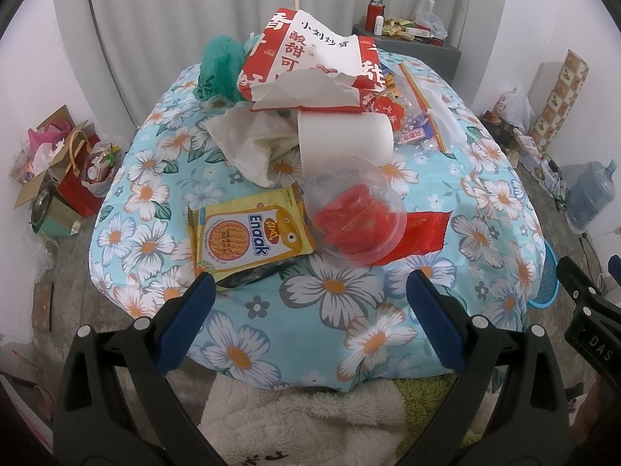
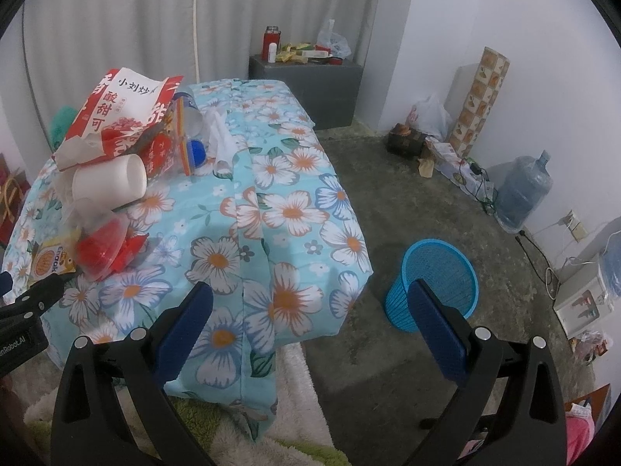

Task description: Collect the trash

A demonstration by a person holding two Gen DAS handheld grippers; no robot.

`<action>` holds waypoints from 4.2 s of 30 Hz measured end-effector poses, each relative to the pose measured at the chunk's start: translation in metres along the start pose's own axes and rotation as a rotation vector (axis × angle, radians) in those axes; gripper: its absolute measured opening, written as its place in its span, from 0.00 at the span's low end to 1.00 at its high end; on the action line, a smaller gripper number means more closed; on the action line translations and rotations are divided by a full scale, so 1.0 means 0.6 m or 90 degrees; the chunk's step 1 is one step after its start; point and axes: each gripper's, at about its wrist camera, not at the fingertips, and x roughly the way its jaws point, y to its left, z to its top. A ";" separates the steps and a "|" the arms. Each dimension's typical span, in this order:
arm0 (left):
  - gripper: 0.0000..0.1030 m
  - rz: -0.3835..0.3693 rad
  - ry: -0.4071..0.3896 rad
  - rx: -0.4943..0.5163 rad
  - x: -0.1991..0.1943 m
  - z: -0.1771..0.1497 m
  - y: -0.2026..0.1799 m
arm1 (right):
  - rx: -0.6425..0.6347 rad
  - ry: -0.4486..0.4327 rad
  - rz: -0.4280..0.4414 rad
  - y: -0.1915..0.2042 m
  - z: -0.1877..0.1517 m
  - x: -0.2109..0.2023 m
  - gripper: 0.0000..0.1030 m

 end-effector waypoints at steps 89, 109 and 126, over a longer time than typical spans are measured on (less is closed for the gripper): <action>0.47 -0.261 0.024 -0.209 0.131 0.000 0.274 | -0.309 0.018 0.346 0.310 0.063 0.103 0.76; 0.10 -0.204 0.038 -0.201 0.141 0.016 0.260 | -0.238 0.006 0.409 0.279 0.082 0.090 0.67; 0.08 -0.174 -0.130 -0.104 -0.028 0.051 0.215 | 0.010 -0.095 0.509 0.081 0.136 0.035 0.67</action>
